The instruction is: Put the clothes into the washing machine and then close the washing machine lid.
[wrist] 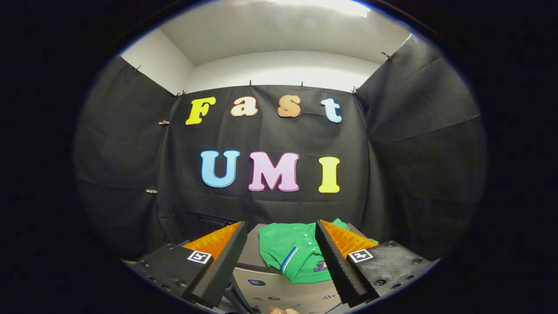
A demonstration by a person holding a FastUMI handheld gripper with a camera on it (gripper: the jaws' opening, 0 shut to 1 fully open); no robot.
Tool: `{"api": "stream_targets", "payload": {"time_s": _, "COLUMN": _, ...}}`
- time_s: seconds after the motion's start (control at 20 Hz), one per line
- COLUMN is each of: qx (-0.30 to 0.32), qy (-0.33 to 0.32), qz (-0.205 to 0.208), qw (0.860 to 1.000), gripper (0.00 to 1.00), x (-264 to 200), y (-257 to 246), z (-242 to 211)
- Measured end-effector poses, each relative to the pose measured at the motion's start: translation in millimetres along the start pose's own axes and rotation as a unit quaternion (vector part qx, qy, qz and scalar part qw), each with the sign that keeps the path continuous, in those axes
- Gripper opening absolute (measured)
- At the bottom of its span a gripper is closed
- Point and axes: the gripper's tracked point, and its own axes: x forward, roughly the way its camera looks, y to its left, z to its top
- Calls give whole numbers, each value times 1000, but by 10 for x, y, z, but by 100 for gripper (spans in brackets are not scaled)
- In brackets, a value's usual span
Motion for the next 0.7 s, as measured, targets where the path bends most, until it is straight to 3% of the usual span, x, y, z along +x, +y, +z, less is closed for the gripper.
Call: {"api": "stream_targets", "payload": {"time_s": 0.7, "qx": -8, "qy": 109, "qz": -17, "qw": 994, "gripper": 98, "x": 1330, "y": -333, "z": 35}}
